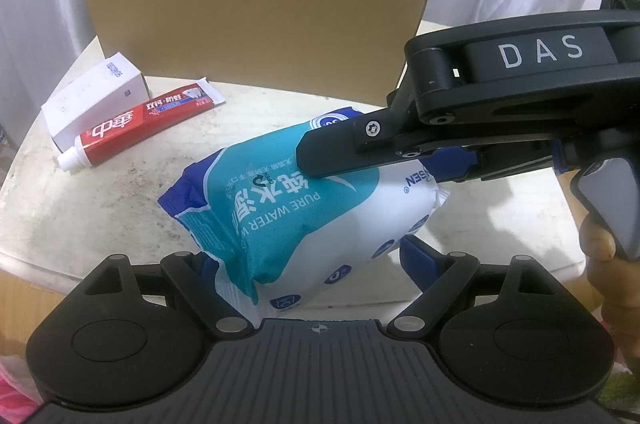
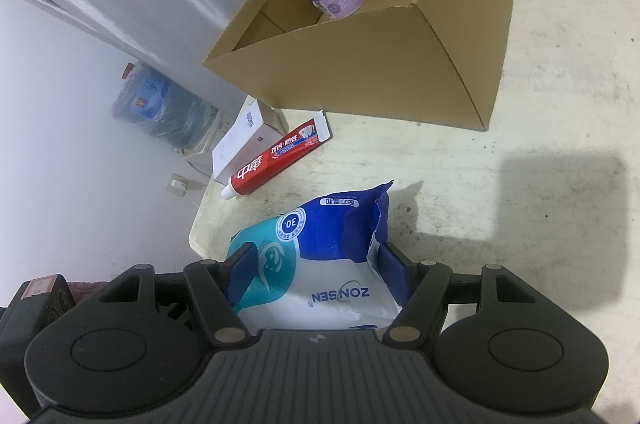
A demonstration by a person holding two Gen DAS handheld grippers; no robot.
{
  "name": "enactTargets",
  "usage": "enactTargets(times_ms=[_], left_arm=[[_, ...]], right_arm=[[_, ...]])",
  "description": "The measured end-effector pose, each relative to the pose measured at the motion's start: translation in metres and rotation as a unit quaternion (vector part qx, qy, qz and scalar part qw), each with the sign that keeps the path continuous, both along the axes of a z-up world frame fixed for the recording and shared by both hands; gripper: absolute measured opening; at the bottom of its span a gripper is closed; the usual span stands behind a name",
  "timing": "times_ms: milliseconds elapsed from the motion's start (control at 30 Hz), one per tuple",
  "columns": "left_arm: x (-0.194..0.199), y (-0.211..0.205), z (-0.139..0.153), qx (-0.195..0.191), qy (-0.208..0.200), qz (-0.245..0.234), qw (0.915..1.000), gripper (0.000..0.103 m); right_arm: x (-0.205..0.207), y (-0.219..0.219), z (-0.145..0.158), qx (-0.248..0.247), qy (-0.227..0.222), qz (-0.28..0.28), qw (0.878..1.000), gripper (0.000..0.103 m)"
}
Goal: Organize objects
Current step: 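Hold the wet wipes pack in the right gripper above the table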
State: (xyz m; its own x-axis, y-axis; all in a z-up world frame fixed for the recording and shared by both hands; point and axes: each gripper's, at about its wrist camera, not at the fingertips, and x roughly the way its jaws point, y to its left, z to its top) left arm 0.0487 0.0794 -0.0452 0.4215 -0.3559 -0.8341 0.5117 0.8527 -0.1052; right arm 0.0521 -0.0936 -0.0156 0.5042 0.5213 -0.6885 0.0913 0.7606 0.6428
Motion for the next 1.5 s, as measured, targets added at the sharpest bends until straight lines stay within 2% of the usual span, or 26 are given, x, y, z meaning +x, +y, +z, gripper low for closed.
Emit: enactTargets(times_ms=[1500], left_arm=[[-0.009,0.006,0.010,-0.002,-0.018,-0.007,0.9998,0.087]], right_arm=[[-0.007,0.002,0.012,0.000,-0.013,-0.002,1.000,0.070]])
